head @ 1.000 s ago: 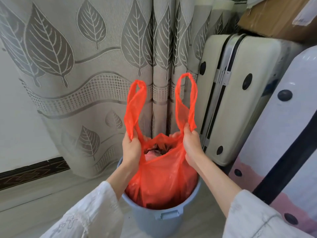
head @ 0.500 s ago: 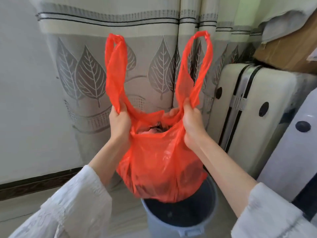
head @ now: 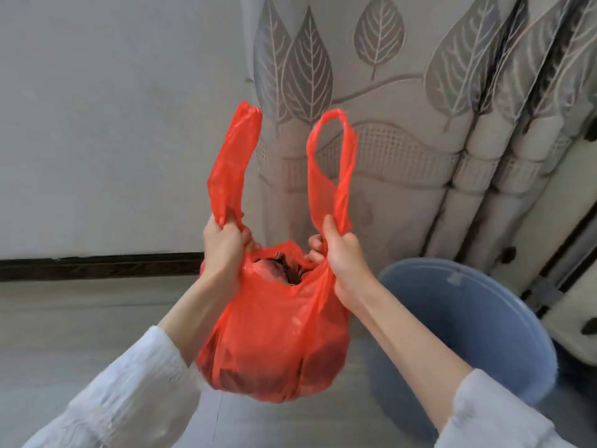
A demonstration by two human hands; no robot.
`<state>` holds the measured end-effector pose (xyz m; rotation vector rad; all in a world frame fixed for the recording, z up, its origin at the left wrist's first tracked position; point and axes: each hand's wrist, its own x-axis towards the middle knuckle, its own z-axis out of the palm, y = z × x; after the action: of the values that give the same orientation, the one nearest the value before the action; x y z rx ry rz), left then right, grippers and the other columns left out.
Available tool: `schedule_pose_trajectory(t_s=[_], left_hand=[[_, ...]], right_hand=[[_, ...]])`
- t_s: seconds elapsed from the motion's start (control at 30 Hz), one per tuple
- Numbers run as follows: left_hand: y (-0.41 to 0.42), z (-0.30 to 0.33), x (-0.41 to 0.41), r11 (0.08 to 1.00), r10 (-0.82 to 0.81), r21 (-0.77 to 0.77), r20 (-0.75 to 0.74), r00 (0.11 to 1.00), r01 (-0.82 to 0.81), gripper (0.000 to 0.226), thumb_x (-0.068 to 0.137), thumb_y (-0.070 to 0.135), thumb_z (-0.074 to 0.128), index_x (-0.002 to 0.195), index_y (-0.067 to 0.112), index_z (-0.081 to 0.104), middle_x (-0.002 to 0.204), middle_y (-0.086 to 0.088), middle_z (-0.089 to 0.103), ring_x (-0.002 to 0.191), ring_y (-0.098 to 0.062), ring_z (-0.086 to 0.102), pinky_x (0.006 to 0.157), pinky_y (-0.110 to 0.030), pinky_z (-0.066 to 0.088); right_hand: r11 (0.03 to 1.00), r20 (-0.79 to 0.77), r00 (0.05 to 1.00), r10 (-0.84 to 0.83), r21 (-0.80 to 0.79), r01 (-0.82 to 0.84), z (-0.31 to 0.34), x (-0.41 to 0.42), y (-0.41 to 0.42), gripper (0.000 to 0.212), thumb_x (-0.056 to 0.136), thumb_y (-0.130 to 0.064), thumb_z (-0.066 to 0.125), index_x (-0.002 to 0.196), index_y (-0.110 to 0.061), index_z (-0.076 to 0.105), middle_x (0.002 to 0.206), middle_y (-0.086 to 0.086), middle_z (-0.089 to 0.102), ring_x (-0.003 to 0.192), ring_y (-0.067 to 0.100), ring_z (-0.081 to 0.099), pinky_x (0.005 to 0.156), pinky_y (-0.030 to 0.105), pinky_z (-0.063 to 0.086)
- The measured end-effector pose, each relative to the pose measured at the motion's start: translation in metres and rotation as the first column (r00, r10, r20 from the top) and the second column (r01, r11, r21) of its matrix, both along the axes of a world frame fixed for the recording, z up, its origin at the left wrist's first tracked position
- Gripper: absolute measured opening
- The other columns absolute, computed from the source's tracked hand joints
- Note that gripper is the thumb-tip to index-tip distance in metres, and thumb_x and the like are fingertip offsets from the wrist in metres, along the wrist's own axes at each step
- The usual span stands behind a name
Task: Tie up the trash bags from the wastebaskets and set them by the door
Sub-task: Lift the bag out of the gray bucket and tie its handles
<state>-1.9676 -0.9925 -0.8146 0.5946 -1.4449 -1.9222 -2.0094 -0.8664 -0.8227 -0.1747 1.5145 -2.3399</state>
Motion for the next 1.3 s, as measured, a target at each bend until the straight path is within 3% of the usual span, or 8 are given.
schedule_pose_trajectory(t_s=[0.3, 0.53, 0.73, 0.83, 0.97, 1.07, 1.2, 1.3], left_hand=[[-0.002, -0.167, 0.064, 0.988, -0.144, 0.118, 0.421, 0.895, 0.103, 0.030, 0.091, 0.023, 0.047, 0.064, 0.022, 0.032, 0.030, 0.011, 0.024, 0.026, -0.003, 0.022, 0.038, -0.020, 0.028], [0.010, -0.193, 0.084, 0.899, -0.348, 0.364, 0.253, 0.903, 0.244, 0.015, 0.082, 0.028, 0.055, 0.083, 0.017, 0.044, 0.040, 0.013, 0.025, 0.034, -0.005, 0.025, 0.046, -0.023, 0.027], [0.007, -0.194, 0.089, 0.909, -0.350, 0.294, 0.156, 0.924, 0.295, 0.026, 0.099, 0.023, 0.030, 0.077, 0.016, 0.042, 0.043, 0.013, 0.027, 0.036, -0.004, 0.025, 0.045, -0.019, 0.034], [0.010, -0.193, 0.092, 0.870, -0.488, 0.196, 0.225, 0.843, 0.452, 0.029, 0.098, 0.020, 0.030, 0.072, 0.017, 0.042, 0.045, 0.012, 0.036, 0.039, -0.004, 0.028, 0.046, -0.018, 0.030], [0.017, -0.190, 0.090, 0.741, -0.642, 0.108, 0.404, 0.651, 0.663, 0.033, 0.098, 0.021, 0.034, 0.067, 0.016, 0.045, 0.041, 0.014, 0.029, 0.037, -0.004, 0.023, 0.040, -0.016, 0.024], [0.019, -0.188, 0.088, 0.724, -0.653, 0.125, 0.442, 0.615, 0.678, 0.034, 0.097, 0.021, 0.038, 0.065, 0.015, 0.048, 0.038, 0.014, 0.031, 0.035, -0.003, 0.023, 0.037, -0.016, 0.023], [0.020, -0.187, 0.087, 0.710, -0.618, 0.056, 0.528, 0.583, 0.702, 0.035, 0.095, 0.023, 0.043, 0.062, 0.014, 0.052, 0.032, 0.009, 0.034, 0.032, -0.005, 0.026, 0.036, -0.017, 0.024], [0.022, -0.185, 0.087, 0.658, -0.615, -0.004, 0.574, 0.541, 0.753, 0.035, 0.094, 0.025, 0.045, 0.062, 0.014, 0.055, 0.032, 0.006, 0.045, 0.033, -0.005, 0.031, 0.037, -0.016, 0.027]], right_hand=[[0.985, 0.396, 0.912, 0.103, 0.086, -0.148, -0.131, 0.048, 0.012, 0.025, 0.098, -0.012, 0.038, 0.073, -0.015, 0.043, 0.042, -0.002, 0.037, 0.036, 0.010, 0.035, 0.049, 0.025, 0.031], [0.946, 0.439, 0.898, -0.022, 0.299, -0.123, -0.164, 0.049, 0.025, 0.016, 0.089, -0.015, 0.052, 0.074, -0.018, 0.047, 0.048, -0.007, 0.028, 0.027, 0.002, 0.026, 0.044, 0.023, 0.036], [0.945, 0.473, 0.880, -0.044, 0.305, -0.117, -0.178, 0.048, 0.025, 0.020, 0.098, -0.023, 0.037, 0.082, -0.014, 0.045, 0.054, -0.003, 0.025, 0.027, 0.003, 0.027, 0.038, 0.020, 0.033], [0.923, 0.430, 0.903, -0.007, 0.351, -0.160, -0.185, 0.053, 0.024, 0.018, 0.099, -0.019, 0.034, 0.090, -0.008, 0.044, 0.056, 0.000, 0.029, 0.028, 0.003, 0.031, 0.035, 0.020, 0.033], [0.917, 0.385, 0.914, 0.131, 0.304, -0.259, -0.183, 0.055, 0.023, 0.028, 0.096, -0.010, 0.038, 0.070, -0.011, 0.046, 0.039, -0.004, 0.035, 0.028, 0.006, 0.033, 0.034, 0.019, 0.033], [0.886, 0.376, 0.874, 0.308, 0.222, -0.407, -0.177, 0.055, 0.028, 0.029, 0.087, -0.001, 0.041, 0.061, -0.012, 0.046, 0.039, -0.005, 0.034, 0.032, 0.005, 0.030, 0.038, 0.020, 0.032], [0.759, 0.283, 0.789, 0.546, 0.231, -0.608, -0.170, 0.058, 0.035, 0.027, 0.080, -0.038, 0.059, 0.071, -0.013, 0.067, 0.065, 0.012, 0.056, 0.041, 0.005, 0.042, 0.044, 0.017, 0.035], [0.803, 0.264, 0.858, 0.441, 0.311, -0.509, -0.172, 0.059, 0.033, 0.048, 0.079, -0.056, 0.053, 0.068, -0.012, 0.067, 0.060, 0.008, 0.064, 0.038, 0.006, 0.042, 0.043, 0.013, 0.036]])
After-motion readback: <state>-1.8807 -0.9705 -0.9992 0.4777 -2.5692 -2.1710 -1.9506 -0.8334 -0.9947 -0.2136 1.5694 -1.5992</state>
